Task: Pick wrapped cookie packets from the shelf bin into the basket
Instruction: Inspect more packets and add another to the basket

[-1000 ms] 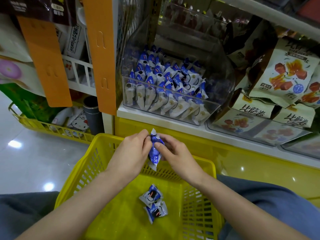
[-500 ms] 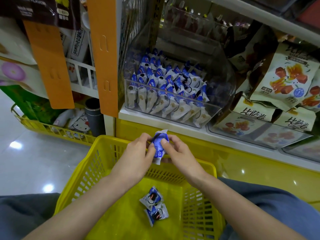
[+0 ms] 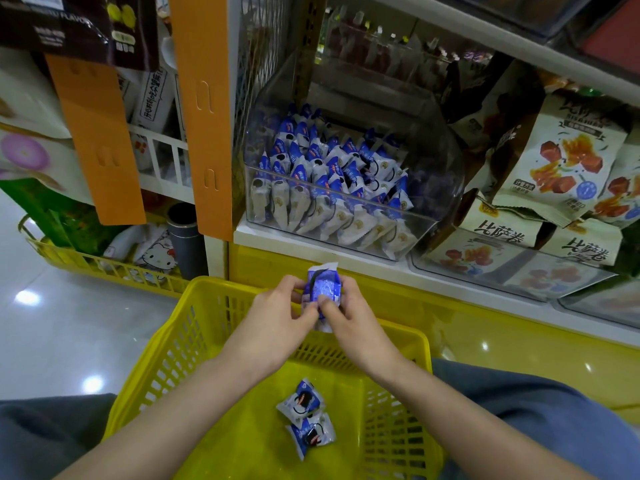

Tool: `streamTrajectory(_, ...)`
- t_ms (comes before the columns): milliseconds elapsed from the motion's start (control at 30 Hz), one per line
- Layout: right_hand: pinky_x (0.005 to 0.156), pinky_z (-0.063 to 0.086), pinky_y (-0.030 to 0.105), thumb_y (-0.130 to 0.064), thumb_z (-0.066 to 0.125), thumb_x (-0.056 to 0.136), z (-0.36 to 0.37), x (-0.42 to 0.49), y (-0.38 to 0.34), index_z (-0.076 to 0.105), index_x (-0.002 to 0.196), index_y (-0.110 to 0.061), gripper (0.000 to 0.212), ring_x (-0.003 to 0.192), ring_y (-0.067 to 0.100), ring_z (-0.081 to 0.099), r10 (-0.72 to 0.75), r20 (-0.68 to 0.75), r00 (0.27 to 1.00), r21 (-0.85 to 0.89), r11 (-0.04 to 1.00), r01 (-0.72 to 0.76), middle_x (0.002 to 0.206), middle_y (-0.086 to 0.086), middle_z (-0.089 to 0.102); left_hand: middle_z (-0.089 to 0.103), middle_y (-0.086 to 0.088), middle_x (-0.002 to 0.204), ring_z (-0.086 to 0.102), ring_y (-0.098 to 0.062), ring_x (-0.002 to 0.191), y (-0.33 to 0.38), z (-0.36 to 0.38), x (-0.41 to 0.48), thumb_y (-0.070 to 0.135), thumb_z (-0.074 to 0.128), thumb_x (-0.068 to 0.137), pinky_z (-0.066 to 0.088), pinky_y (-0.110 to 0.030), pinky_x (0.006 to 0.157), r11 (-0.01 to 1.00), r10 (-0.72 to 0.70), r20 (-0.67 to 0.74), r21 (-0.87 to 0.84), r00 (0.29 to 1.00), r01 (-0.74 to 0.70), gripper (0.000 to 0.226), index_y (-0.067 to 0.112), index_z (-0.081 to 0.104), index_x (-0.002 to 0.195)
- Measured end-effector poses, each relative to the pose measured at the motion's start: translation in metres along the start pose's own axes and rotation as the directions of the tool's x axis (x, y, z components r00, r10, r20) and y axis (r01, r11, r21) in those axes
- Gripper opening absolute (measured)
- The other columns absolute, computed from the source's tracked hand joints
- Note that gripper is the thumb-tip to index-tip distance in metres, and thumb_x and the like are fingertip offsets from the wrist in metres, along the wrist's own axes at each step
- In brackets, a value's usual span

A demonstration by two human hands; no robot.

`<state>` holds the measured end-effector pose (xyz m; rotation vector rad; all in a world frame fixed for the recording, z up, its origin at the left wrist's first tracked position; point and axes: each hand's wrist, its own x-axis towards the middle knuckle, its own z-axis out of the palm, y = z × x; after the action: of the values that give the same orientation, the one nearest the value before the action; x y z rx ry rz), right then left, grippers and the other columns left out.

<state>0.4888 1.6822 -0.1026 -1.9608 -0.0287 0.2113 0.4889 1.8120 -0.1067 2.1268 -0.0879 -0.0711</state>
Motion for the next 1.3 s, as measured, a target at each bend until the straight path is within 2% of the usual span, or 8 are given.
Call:
streamTrajectory(133, 0.092, 0.050, 0.043, -0.008, 0.044, 0.096, -0.002, 0.003, -0.005, 0.044, 0.115, -0.018, 0.021, 0.097, 0.026, 0.063, 0.026, 0.029, 0.999, 0.110, 0.994, -0.029, 0.110, 0.018, 0.064, 0.058, 0.017, 0.083, 0.058, 0.011, 0.060, 0.002, -0.004, 0.002, 0.017, 0.058, 0.086, 0.042, -0.005, 0.053, 0.993, -0.012, 0.048, -0.114, 0.999, 0.018, 0.018, 0.025, 0.054, 0.102)
streamTrajectory(267, 0.073, 0.052, 0.021, -0.007, 0.047, 0.094, -0.004, 0.005, -0.010, 0.046, 0.119, -0.011, 0.025, 0.083, 0.017, 0.064, 0.029, 0.029, 0.999, 0.245, 0.969, -0.035, 0.105, 0.012, 0.065, 0.058, 0.004, 0.106, 0.058, 0.001, 0.083, 0.005, -0.006, 0.004, 0.022, 0.057, 0.089, 0.048, -0.016, 0.076, 0.977, -0.057, 0.029, -0.202, 0.998, 0.062, 0.028, 0.018, 0.056, 0.116)
streamTrajectory(367, 0.079, 0.048, 0.019, -0.015, 0.060, 0.088, -0.004, 0.002, -0.007, 0.048, 0.121, -0.016, 0.035, 0.095, 0.012, 0.059, -0.129, -0.063, 0.990, -0.080, 0.989, 0.124, 0.109, -0.005, 0.060, 0.060, 0.001, 0.110, 0.061, -0.009, 0.094, 0.015, -0.007, 0.002, 0.027, 0.056, 0.089, 0.051, -0.036, 0.088, 0.835, -0.138, 0.138, -0.516, 0.981, 0.191, 0.027, 0.023, 0.052, 0.115)
streamTrajectory(533, 0.090, 0.038, 0.020, -0.035, 0.067, 0.079, -0.005, -0.004, -0.001, 0.043, 0.128, -0.023, 0.056, 0.107, 0.002, 0.040, -0.431, 0.052, 0.901, -0.572, 0.727, 0.381, 0.117, -0.011, 0.048, 0.062, 0.001, 0.082, 0.062, 0.005, 0.061, 0.013, -0.009, 0.005, 0.011, 0.052, 0.092, 0.053, -0.017, 0.053, 0.751, -0.182, 0.024, -0.642, 0.983, 0.155, 0.005, 0.017, 0.053, 0.092)
streamTrajectory(667, 0.093, 0.036, 0.015, -0.039, 0.055, 0.088, -0.003, -0.001, -0.005, 0.040, 0.132, -0.021, 0.050, 0.114, 0.002, 0.044, -0.179, -0.046, 0.983, -0.283, 0.946, 0.159, 0.123, -0.012, 0.048, 0.062, -0.003, 0.082, 0.062, -0.003, 0.064, 0.008, -0.013, 0.007, 0.006, 0.047, 0.094, 0.052, -0.017, 0.051, 0.789, -0.164, -0.042, -0.605, 0.986, 0.105, 0.015, 0.017, 0.052, 0.085)
streamTrajectory(800, 0.063, 0.047, 0.012, -0.022, 0.054, 0.092, -0.012, 0.005, -0.013, 0.059, 0.108, -0.014, 0.019, 0.073, 0.003, 0.059, 0.094, 0.017, 0.995, 0.086, 0.992, -0.095, 0.095, 0.004, 0.065, 0.065, -0.010, 0.088, 0.064, -0.015, 0.076, 0.005, -0.013, 0.010, 0.006, 0.050, 0.092, 0.055, -0.033, 0.070, 0.837, -0.135, -0.039, -0.539, 0.990, 0.093, 0.012, 0.016, 0.054, 0.087)
streamTrajectory(967, 0.070, 0.054, 0.030, -0.016, 0.072, 0.078, -0.027, 0.007, -0.019, 0.063, 0.090, -0.019, 0.016, 0.075, 0.012, 0.062, -0.047, 0.028, 0.999, -0.032, 0.998, 0.048, 0.085, 0.006, 0.069, 0.067, -0.004, 0.080, 0.063, -0.012, 0.073, 0.002, -0.017, 0.011, 0.016, 0.062, 0.086, 0.051, -0.026, 0.067, 0.887, -0.065, -0.038, -0.461, 0.997, 0.040, 0.006, 0.021, 0.060, 0.082)
streamTrajectory(1300, 0.055, 0.051, 0.018, -0.015, 0.057, 0.089, -0.026, 0.005, -0.026, 0.064, 0.078, -0.011, 0.014, 0.059, 0.008, 0.064, 0.017, -0.107, 0.994, 0.309, 0.951, 0.017, 0.069, 0.001, 0.069, 0.070, 0.004, 0.075, 0.067, -0.003, 0.069, 0.012, -0.019, 0.008, 0.022, 0.056, 0.090, 0.051, -0.015, 0.055, 0.769, -0.175, -0.059, -0.631, 0.983, 0.099, 0.012, 0.015, 0.063, 0.083)
